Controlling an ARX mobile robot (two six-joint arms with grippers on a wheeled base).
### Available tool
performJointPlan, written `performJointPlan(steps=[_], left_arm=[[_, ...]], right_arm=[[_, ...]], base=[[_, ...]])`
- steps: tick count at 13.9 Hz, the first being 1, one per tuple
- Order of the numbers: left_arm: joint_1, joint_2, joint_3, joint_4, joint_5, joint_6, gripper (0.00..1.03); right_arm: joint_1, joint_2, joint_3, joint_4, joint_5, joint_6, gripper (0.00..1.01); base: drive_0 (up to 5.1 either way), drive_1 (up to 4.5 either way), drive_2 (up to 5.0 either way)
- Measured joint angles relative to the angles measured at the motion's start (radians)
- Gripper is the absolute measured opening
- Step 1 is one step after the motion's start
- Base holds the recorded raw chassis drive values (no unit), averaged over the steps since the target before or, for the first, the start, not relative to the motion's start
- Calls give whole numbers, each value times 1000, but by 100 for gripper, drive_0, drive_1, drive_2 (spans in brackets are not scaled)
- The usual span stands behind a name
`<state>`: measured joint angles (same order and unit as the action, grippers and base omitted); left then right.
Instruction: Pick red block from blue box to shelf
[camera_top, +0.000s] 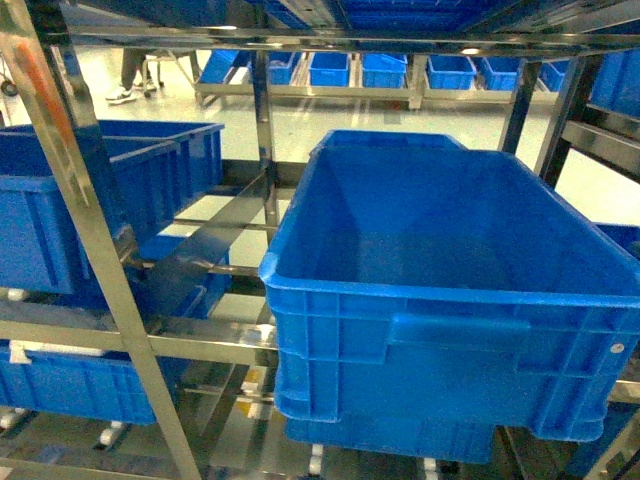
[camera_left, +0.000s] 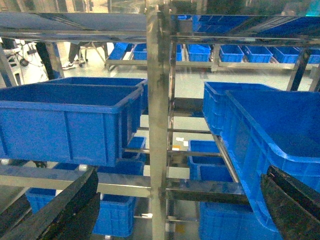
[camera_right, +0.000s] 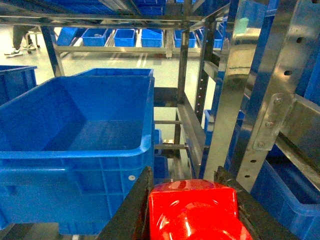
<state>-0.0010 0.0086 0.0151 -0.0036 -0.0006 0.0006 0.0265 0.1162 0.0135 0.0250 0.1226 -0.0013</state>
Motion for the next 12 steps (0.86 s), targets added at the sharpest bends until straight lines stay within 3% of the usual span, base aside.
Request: performJointPlan(steps=[12], left_arm=[[0, 0, 0, 0, 0, 0, 98]], right_arm=[[0, 0, 0, 0, 0, 0, 28]], base=[[0, 0, 0]])
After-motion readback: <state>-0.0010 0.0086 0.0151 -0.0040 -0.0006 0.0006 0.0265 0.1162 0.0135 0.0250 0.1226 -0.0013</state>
